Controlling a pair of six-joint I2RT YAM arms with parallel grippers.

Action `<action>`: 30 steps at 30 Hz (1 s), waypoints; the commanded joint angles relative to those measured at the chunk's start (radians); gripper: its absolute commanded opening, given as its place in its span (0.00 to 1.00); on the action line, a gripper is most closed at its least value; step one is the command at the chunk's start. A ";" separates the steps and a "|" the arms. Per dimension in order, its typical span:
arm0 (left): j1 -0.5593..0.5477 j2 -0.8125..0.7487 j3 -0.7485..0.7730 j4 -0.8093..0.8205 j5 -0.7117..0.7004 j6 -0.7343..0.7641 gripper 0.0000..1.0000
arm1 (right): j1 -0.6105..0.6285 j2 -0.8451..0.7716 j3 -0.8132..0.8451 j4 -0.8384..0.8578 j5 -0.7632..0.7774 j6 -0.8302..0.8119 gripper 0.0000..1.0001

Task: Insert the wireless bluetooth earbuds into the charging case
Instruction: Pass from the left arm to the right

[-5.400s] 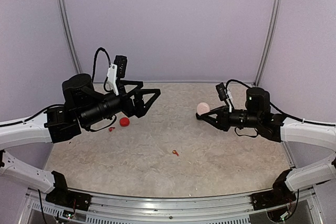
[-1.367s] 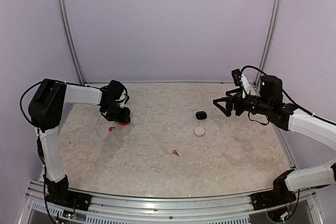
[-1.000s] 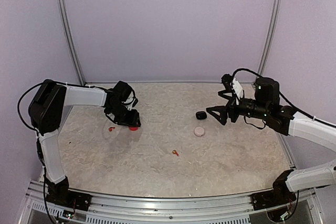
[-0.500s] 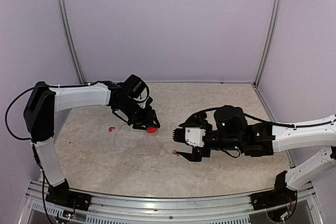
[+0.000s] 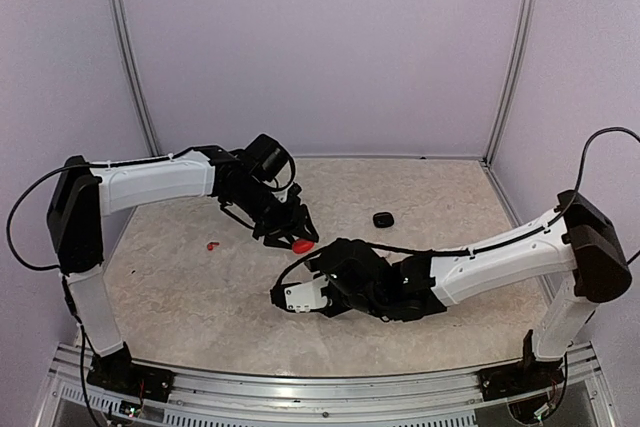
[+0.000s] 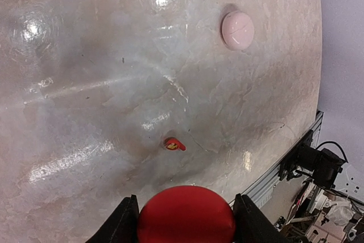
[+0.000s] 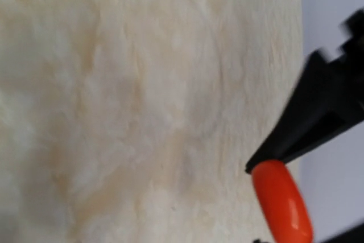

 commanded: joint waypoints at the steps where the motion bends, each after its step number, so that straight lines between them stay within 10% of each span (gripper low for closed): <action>1: -0.023 0.001 0.023 -0.017 0.014 -0.042 0.27 | 0.013 0.079 0.038 0.064 0.185 -0.077 0.52; 30: -0.078 -0.044 -0.021 0.003 -0.040 -0.105 0.31 | 0.059 0.189 0.075 0.218 0.383 -0.213 0.49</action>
